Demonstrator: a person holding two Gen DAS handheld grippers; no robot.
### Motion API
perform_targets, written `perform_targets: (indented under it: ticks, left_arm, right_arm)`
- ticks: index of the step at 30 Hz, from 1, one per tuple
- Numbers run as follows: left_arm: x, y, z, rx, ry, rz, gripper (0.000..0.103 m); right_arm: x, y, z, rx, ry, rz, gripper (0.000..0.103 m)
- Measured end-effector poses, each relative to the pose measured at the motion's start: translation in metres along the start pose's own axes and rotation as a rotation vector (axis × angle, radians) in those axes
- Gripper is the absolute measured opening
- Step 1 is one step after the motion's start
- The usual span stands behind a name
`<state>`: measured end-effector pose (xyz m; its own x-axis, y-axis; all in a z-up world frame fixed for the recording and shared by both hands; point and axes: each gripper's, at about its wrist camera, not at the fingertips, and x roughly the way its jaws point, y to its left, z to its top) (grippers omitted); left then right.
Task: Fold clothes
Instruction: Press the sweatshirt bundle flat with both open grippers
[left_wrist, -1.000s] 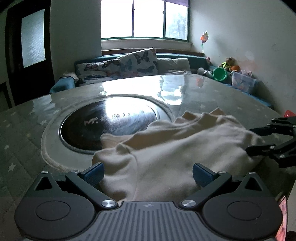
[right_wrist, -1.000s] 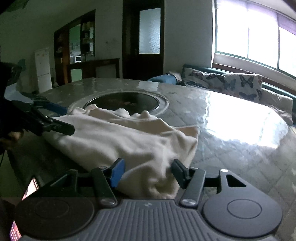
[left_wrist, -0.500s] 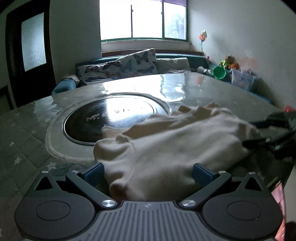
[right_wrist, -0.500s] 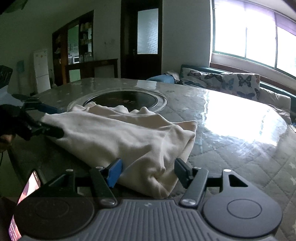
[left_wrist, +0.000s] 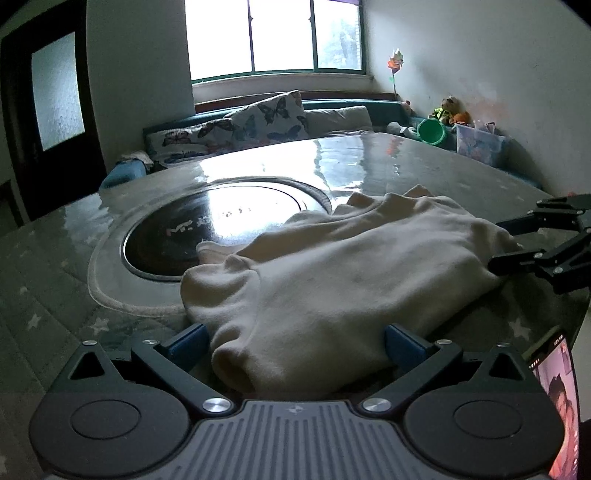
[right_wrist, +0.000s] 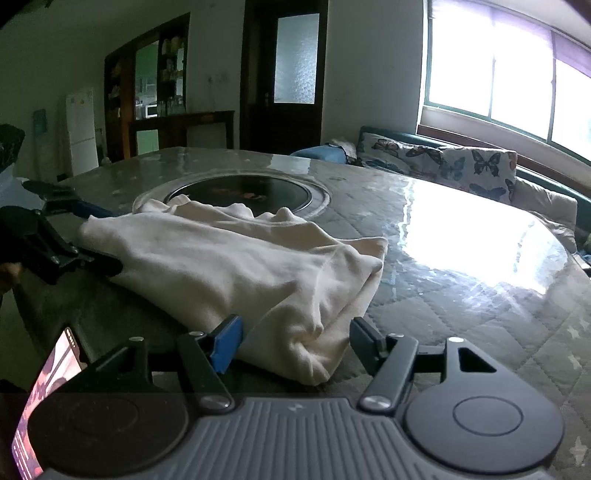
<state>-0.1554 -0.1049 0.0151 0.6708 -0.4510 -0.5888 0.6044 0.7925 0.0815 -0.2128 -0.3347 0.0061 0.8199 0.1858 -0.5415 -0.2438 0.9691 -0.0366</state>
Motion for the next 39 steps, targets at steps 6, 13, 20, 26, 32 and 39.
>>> perform_targets:
  ticks: [6,13,20,26,32,39]
  left_arm:
    - [-0.016,0.000,0.010,0.009,-0.053,0.011,0.103]
    - [-0.021,-0.016,0.023,0.023,-0.101,-0.069,0.102]
    - [-0.014,-0.030,0.014,0.052,-0.087,-0.110,0.095]
    - [-0.001,-0.027,0.002,0.050,-0.024,-0.088,0.094]
    - [-0.005,-0.028,0.003,0.060,-0.041,-0.095,0.094]
    - [-0.004,-0.022,0.002,0.047,-0.028,-0.087,0.095]
  right_arm:
    - [-0.010,0.001,0.006,-0.011,-0.020,-0.008,0.066]
    - [-0.010,0.015,0.017,-0.018,-0.072,0.053,0.066]
    - [-0.003,0.024,0.007,-0.054,-0.051,0.051,0.067]
    - [-0.005,0.022,0.004,-0.063,-0.043,0.043,0.066]
    - [-0.014,0.020,0.013,-0.045,-0.071,0.050,0.066]
    - [-0.003,0.020,0.011,-0.031,-0.047,0.061,0.067]
